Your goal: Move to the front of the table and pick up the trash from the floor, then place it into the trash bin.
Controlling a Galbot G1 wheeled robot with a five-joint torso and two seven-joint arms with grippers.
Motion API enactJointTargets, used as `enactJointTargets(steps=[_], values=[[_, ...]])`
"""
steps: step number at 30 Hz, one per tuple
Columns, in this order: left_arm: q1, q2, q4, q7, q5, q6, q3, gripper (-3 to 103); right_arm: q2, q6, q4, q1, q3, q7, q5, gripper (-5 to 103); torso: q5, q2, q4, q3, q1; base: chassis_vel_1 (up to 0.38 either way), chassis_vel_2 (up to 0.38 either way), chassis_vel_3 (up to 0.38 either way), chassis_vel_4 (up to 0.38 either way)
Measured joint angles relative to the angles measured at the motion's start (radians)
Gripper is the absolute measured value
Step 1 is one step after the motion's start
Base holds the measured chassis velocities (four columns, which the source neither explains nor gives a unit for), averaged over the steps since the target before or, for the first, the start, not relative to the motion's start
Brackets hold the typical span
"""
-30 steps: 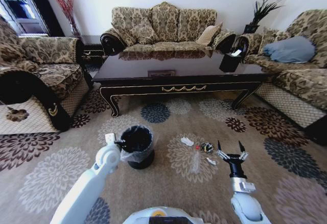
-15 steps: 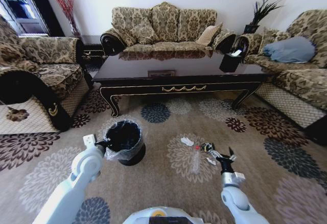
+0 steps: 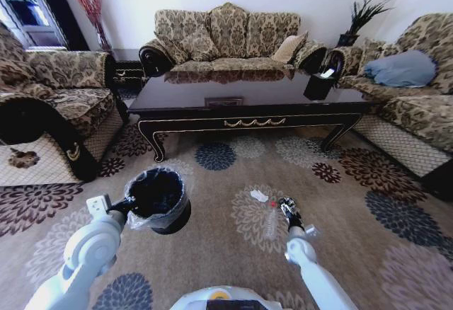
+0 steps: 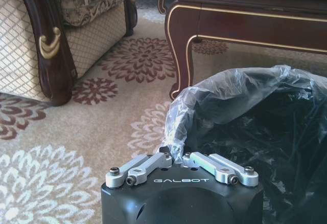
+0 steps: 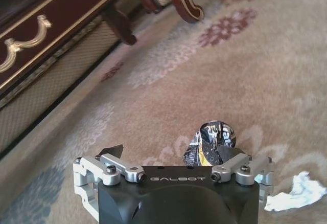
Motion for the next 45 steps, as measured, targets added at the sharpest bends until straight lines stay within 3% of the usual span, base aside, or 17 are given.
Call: enactJointTargets(steps=[5,10,26,40,44,45], values=[[0.02,0.004,-0.022,0.0,0.003,0.001,-0.014,3,0.024,-0.048,-0.057,0.059,0.03,0.018,0.085,100,-0.0001,0.0,-0.0003,0.0,0.0,0.0,0.0,0.0,0.0],[0.029,0.004,-0.032,0.0,0.004,0.001,-0.017,3,0.041,-0.068,-0.112,0.099,0.046,0.039,0.094,100,-0.0001,0.0,-0.0003,0.0,0.0,0.0,0.0,0.0,0.0],[0.038,0.021,-0.056,0.001,-0.007,0.002,-0.047,3,0.08,-0.085,-0.299,0.214,0.07,0.051,0.03,100,-0.0001,0.0,-0.0002,0.0,0.0,0.0,0.0,0.0,0.0],[0.037,0.041,-0.059,0.002,-0.02,0.002,-0.054,3,0.105,-0.069,-0.443,0.269,0.116,-0.002,-0.02,101,-0.0001,0.0,-0.0002,0.0,0.0,0.0,0.0,0.0,0.0],[0.035,0.041,-0.058,0.002,-0.02,0.002,-0.051,3,0.113,-0.064,-0.466,0.291,0.117,-0.01,-0.036,81,0.0,0.0,-0.0001,0.0,0.0,0.0,0.0,0.0,0.0],[0.035,0.041,-0.058,0.002,-0.02,0.002,-0.051,3,0.113,-0.064,-0.466,0.291,0.117,-0.01,-0.036,81,0.0,0.0,-0.0001,0.0,0.0,0.0,0.0,0.0,0.0]])
